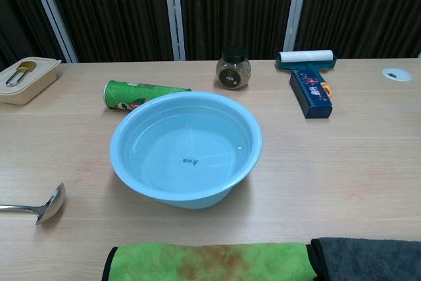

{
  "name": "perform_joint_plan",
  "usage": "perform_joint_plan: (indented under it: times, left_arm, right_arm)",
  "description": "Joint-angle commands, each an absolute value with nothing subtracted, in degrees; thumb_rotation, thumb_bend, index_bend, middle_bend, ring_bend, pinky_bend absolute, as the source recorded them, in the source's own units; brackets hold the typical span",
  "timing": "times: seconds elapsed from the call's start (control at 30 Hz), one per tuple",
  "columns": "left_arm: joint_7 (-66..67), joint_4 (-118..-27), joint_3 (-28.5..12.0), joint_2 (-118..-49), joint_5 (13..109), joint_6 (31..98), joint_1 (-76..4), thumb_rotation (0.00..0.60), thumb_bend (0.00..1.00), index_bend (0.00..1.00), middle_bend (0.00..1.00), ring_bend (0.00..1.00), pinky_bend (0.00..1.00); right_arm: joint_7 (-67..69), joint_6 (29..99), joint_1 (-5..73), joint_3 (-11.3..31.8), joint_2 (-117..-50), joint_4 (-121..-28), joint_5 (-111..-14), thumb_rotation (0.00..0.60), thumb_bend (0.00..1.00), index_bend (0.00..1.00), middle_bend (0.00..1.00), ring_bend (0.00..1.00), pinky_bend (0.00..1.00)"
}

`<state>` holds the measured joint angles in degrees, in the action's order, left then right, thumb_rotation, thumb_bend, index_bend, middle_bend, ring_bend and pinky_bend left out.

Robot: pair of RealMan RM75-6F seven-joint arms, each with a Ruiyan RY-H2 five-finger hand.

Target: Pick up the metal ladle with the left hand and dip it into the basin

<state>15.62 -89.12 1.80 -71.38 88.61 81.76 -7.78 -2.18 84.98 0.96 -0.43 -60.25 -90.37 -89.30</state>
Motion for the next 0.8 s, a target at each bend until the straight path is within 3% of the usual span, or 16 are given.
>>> perform_joint_plan:
  times: [0.03,0.23,0.43,0.53,0.8]
  left_arm:
    - [15.6,-89.0,1.8,-71.4,88.7,81.7,-7.8,0.6,0.23,0.16,0.0,0.0,0.0]
    - [15.4,-89.0,2.0,-71.0,87.8,80.2,-8.0,0.6,0.23,0.19,0.0,0.0,0.0]
    - [13.5,-88.4,2.5,-68.4,84.5,75.0,-9.0,0.6,0.28,0.39,0.0,0.0,0.0]
    - [12.9,-87.2,1.8,-67.5,81.3,71.4,-10.1,0.6,0.31,0.43,0.0,0.0,0.0]
    - [12.5,-78.7,0.1,-73.2,77.9,68.2,-11.7,0.6,0.33,0.47,0.0,0.0,0.0]
  right_arm:
    - [-2.1,85.2,0.9,-0.5,-60.2,-90.4,-89.5,0.6,0.0,0.0,0.0,0.0,0.0]
    - [-1.5,85.3,0.9,-0.5,-60.1,-90.4,-89.8,0.6,0.0,0.0,0.0,0.0,0.0]
    - [-0.9,85.3,0.8,-0.5,-59.9,-90.2,-89.6,0.6,0.0,0.0,0.0,0.0,0.0]
    - [-0.9,85.1,0.9,-0.4,-60.0,-90.2,-89.5,0.6,0.0,0.0,0.0,0.0,0.0]
    - [-1.0,84.4,1.3,-0.1,-60.2,-90.3,-88.9,0.6,0.0,0.0,0.0,0.0,0.0]
